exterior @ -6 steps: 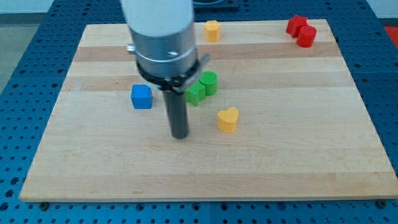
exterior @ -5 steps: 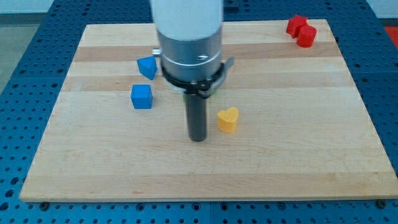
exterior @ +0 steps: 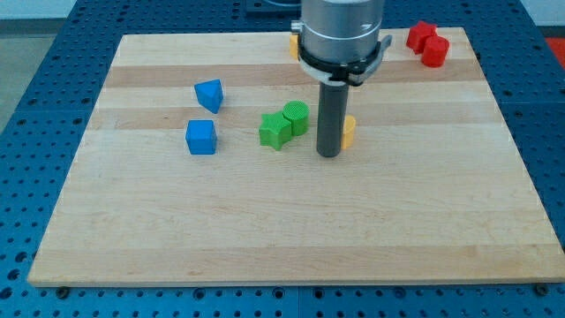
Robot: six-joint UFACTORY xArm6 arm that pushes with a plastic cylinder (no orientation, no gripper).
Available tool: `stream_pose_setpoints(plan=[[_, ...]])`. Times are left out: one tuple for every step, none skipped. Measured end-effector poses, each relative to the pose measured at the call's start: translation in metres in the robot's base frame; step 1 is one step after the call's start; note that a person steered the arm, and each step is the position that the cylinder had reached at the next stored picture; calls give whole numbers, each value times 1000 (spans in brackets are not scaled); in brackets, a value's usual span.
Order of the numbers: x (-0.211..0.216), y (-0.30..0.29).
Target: Move the yellow heart parallel to blue triangle
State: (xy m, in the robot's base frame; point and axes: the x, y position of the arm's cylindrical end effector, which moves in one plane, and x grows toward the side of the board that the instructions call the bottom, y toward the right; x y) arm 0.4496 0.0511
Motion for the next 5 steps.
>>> stream_pose_setpoints(plan=[[-3, 18], [-15, 25], [-34, 30], [-52, 48], [-69, 65]])
